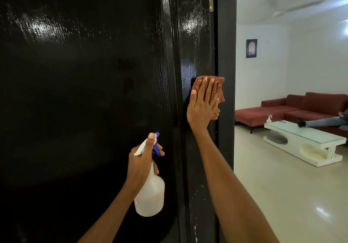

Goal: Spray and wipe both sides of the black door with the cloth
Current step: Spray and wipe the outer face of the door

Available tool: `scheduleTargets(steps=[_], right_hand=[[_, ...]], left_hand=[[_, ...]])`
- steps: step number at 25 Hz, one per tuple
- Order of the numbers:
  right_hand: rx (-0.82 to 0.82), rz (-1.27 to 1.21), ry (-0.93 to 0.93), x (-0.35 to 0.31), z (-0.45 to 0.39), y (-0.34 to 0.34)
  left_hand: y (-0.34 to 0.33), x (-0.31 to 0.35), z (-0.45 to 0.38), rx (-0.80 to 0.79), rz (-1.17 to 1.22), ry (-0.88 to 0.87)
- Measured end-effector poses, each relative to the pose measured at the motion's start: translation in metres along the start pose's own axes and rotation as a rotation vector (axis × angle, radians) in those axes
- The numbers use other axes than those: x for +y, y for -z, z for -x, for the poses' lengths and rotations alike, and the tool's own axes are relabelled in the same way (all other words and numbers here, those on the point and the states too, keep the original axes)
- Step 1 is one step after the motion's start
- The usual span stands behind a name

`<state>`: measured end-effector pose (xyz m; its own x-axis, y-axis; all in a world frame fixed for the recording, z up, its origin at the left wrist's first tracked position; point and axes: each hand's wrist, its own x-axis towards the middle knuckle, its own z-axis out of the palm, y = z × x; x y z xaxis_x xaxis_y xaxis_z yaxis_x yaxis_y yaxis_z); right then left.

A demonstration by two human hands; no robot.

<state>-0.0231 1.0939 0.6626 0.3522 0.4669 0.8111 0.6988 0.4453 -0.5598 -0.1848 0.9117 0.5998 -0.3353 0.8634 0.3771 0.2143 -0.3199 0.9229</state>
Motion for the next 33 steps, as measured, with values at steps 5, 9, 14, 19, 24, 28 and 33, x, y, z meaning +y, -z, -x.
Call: scheduleTargets(steps=[5, 9, 14, 19, 24, 28, 33], right_hand=[[-0.065, -0.062, -0.353, 0.071, 0.187, -0.023], [-0.204, -0.133, -0.646, 0.106, 0.276, -0.043], [-0.185, -0.147, -0.413, 0.051, 0.219, -0.023], [-0.181, -0.006, 0.291, 0.018, 0.117, -0.014], [-0.194, 0.067, 0.331, 0.069, 0.170, -0.022], [-0.405, 0.184, 0.400, 0.148, 0.276, -0.014], [-0.415, 0.204, 0.303, 0.128, 0.241, -0.017]], left_hand=[[-0.008, -0.026, 0.014, 0.000, -0.016, 0.034], [-0.009, -0.060, 0.041, 0.007, -0.023, 0.047], [0.004, -0.082, 0.051, 0.052, -0.063, 0.020], [0.013, -0.083, 0.045, 0.042, -0.068, 0.002], [0.005, -0.088, 0.045, 0.007, -0.050, 0.007], [0.002, -0.081, 0.042, 0.011, -0.028, 0.026], [-0.002, -0.059, 0.025, 0.016, -0.044, 0.048]])
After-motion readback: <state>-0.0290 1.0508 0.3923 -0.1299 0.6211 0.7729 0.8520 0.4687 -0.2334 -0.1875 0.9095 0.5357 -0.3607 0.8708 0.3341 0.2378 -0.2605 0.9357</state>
